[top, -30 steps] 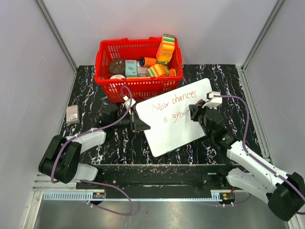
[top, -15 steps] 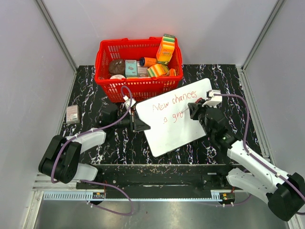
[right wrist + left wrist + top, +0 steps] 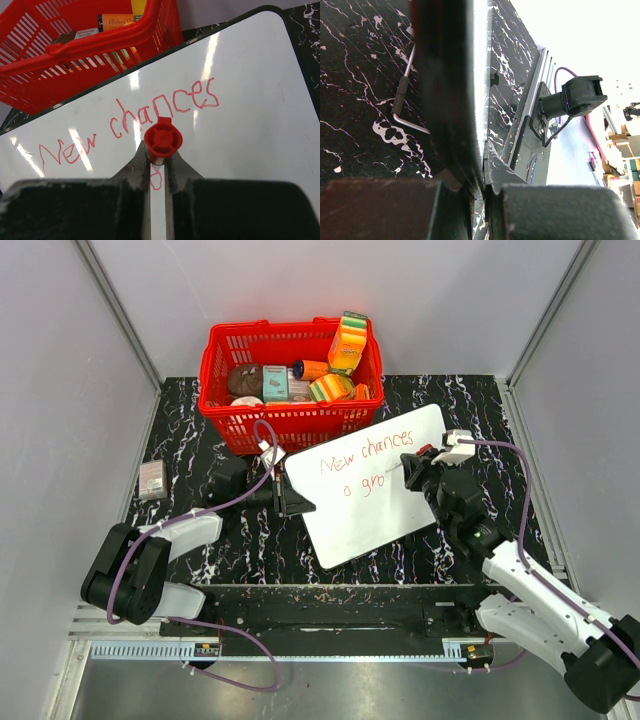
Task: Write a sentence on the whiteboard
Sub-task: Write on the whiteboard with the whiteboard marker without the cap.
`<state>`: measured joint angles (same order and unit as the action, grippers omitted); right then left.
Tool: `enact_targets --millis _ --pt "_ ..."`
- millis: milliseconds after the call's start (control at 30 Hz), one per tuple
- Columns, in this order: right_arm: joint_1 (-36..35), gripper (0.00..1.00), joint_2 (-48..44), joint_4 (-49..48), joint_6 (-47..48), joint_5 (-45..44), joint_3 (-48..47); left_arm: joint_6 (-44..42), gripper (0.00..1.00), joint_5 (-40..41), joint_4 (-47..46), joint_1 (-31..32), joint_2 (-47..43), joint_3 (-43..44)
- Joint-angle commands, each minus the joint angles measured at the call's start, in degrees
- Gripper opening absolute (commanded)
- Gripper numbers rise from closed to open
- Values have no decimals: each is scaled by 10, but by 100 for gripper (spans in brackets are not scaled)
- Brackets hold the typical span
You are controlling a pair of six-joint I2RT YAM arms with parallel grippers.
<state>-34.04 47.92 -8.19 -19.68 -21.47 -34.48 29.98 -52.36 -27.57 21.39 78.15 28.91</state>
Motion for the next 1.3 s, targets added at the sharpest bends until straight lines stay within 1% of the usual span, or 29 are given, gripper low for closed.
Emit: enact_targets --millis 0,533,1267 --pt "7 0 10 -11 7 -16 -15 -112 0 21 52 16 17 -8" --pt "10 0 45 -32 0 -16 -9 -113 0 19 53 15 17 -8" --pt "10 0 18 -1 -10 -15 28 -113 0 20 53 16 17 -8"
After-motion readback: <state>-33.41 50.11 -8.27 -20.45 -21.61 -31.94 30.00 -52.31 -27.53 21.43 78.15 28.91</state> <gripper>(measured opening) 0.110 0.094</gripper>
